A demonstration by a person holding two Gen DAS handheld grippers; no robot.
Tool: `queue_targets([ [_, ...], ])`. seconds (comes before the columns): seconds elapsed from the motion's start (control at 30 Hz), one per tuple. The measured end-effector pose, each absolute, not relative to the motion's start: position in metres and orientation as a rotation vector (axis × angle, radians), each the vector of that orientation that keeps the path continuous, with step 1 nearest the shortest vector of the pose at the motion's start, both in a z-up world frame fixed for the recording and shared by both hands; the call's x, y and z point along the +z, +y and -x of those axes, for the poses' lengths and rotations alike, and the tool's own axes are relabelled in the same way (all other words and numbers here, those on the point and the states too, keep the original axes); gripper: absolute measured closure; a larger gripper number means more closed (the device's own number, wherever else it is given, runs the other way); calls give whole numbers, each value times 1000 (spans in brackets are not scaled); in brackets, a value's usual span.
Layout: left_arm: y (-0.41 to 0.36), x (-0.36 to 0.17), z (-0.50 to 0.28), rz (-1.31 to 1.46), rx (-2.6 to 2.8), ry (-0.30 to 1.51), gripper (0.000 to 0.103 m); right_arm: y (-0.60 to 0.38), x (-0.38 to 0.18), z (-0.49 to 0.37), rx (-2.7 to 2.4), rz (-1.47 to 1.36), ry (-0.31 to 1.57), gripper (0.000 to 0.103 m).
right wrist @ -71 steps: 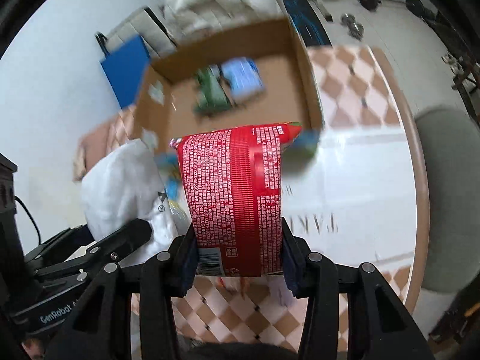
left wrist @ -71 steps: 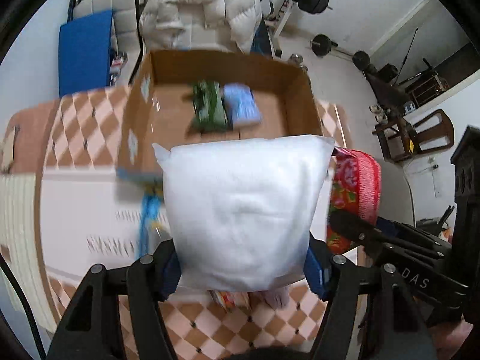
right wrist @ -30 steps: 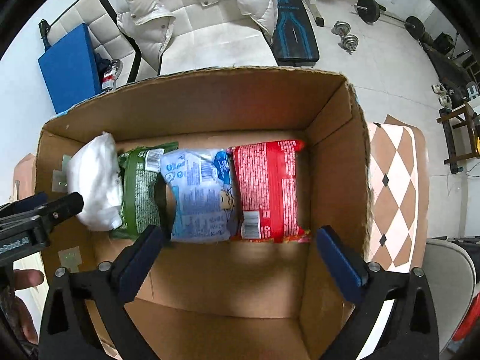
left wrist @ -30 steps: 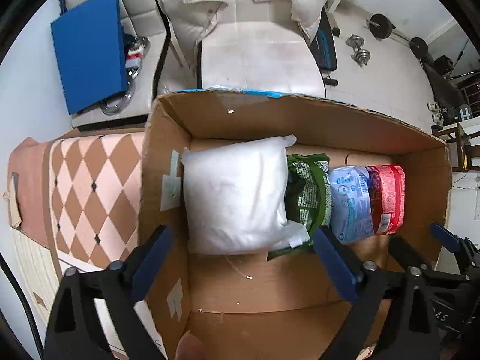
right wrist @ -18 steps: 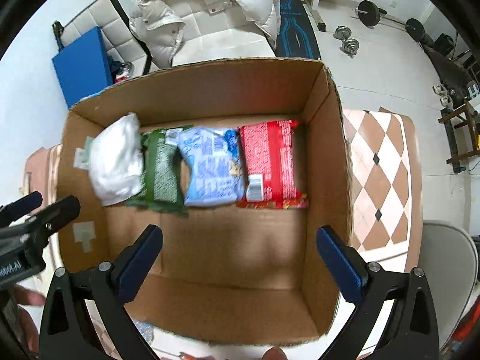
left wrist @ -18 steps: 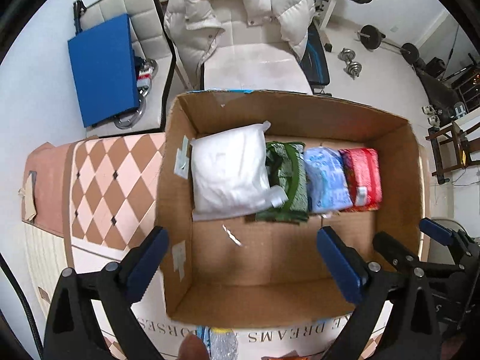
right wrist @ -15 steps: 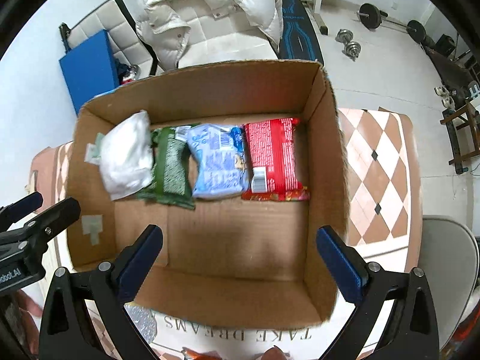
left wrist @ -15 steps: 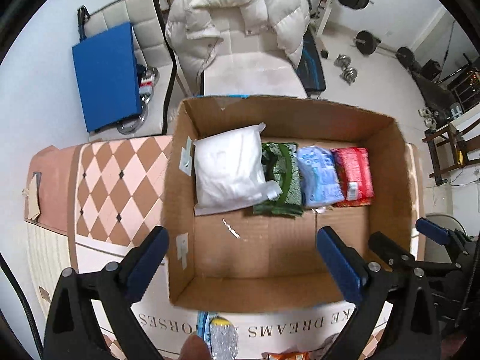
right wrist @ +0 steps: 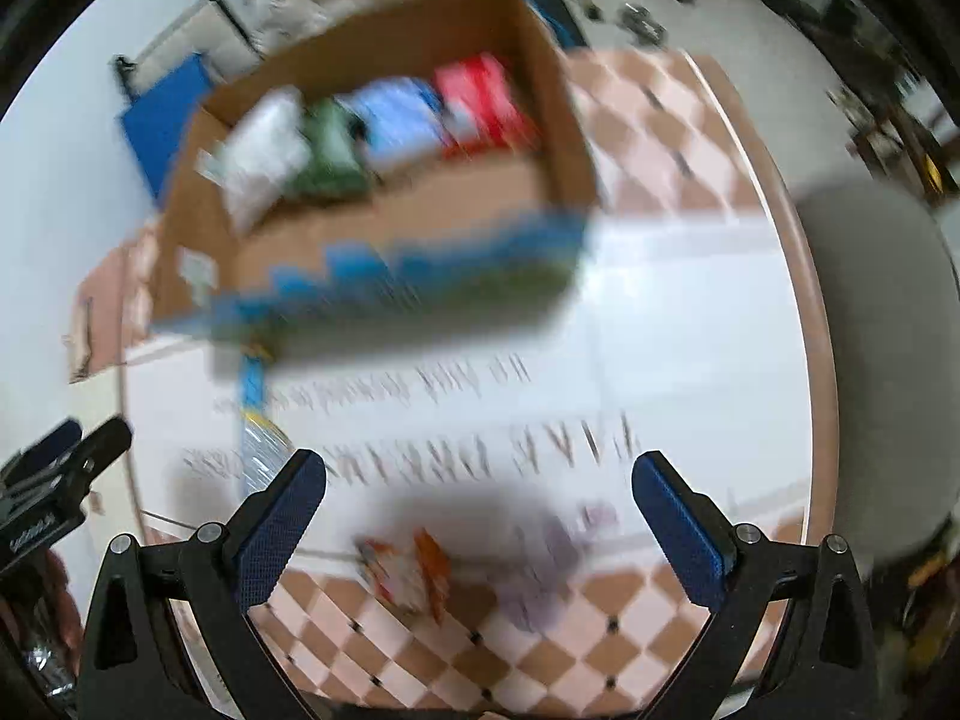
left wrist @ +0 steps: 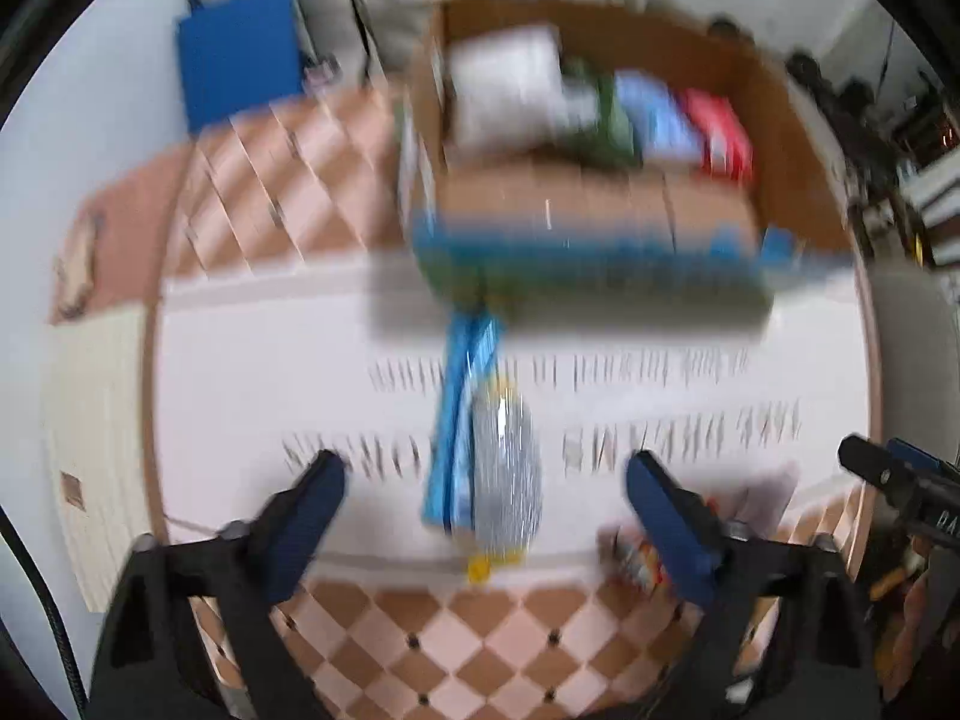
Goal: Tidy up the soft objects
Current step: 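Grasp the silver scrubber with left tool while right tool grasps the orange chip bag, then place the scrubber and chip bag into the box, open both tools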
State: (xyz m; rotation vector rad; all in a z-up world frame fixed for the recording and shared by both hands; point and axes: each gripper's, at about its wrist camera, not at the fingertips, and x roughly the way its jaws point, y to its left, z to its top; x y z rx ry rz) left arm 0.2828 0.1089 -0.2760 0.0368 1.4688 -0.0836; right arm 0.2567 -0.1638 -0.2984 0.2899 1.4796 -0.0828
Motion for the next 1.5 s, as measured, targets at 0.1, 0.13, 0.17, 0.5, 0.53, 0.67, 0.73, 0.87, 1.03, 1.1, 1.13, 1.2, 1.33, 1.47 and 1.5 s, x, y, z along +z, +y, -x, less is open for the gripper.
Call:
queue_targets([
  [0.1,102,-319,-274,-75,-97,1546,50,-170,-336,-225,-122,-402,1549,1],
  [0.13,100,-329,-273,-79,-104,1560,51,-171,-346,-217,-135,-426,1564,3],
  [0.17,98,-340,-273,-78,-104,1575,51,-171,-354,-210,-145,-437,1576,6],
  [0.5,64,-403,-278,-156,-102,1679,61,-132,-369,-187,-30,-565,1622,15],
  [0.53,64,-403,-277,-143,-102,1677,63,-124,-371,-189,-18,-563,1631,15],
  [0.67,69,-400,-269,-96,-97,1667,66,-105,-390,-196,-13,-535,1682,15],
  [0.73,72,-398,-263,-100,-95,1657,67,-99,-405,-198,-7,-549,1732,15],
  [0.87,77,-388,-248,-69,-85,1643,67,-90,-427,-201,24,-561,1788,41],
  [1.03,86,-370,-226,4,-85,1612,67,-87,-419,-202,46,-538,1745,67],
  [1.1,86,-352,-222,33,-97,1584,67,-87,-405,-202,71,-510,1725,72],
  [1.13,86,-339,-221,48,-105,1565,67,-89,-398,-203,83,-506,1714,73],
  [1.2,83,-307,-221,86,-136,1513,67,-94,-371,-207,109,-491,1671,73],
  [1.33,75,-248,-241,166,-204,1426,67,-113,-296,-226,170,-484,1542,74],
  [1.47,62,-203,-303,224,-276,1385,67,-127,-234,-263,211,-435,1430,74],
  [1.5,54,-196,-322,225,-292,1386,67,-130,-224,-275,215,-419,1410,74],
])
